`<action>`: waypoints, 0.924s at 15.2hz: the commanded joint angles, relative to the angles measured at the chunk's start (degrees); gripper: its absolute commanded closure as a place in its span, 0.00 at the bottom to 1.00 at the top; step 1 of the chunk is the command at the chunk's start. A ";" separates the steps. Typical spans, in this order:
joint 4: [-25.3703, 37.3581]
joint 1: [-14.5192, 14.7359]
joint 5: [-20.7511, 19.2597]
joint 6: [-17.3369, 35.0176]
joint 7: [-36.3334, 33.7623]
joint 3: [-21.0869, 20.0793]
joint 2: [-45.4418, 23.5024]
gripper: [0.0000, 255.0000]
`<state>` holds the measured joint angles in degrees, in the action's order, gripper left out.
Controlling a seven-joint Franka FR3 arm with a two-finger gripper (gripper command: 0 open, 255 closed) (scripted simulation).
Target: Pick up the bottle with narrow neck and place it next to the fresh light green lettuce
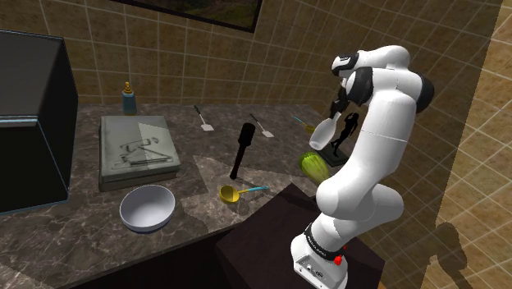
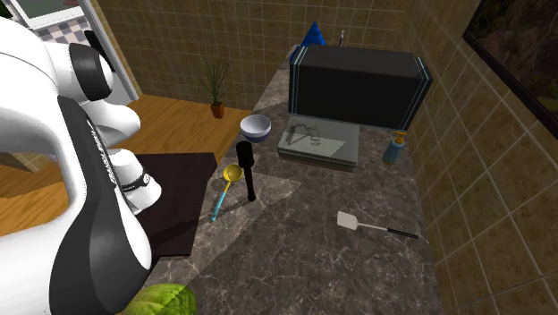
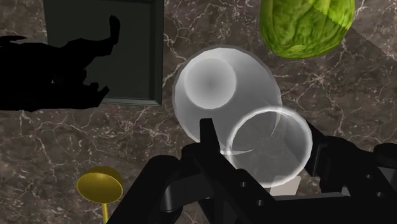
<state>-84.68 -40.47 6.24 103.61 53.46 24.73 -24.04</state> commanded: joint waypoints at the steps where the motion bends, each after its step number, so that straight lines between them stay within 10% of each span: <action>1: -1.18 0.06 0.09 1.38 0.04 -0.06 -0.15 1.00; 14: -6.81 0.06 1.09 9.00 0.38 -0.62 -2.33 1.00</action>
<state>-91.24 -40.42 7.33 112.34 53.82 24.11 -26.41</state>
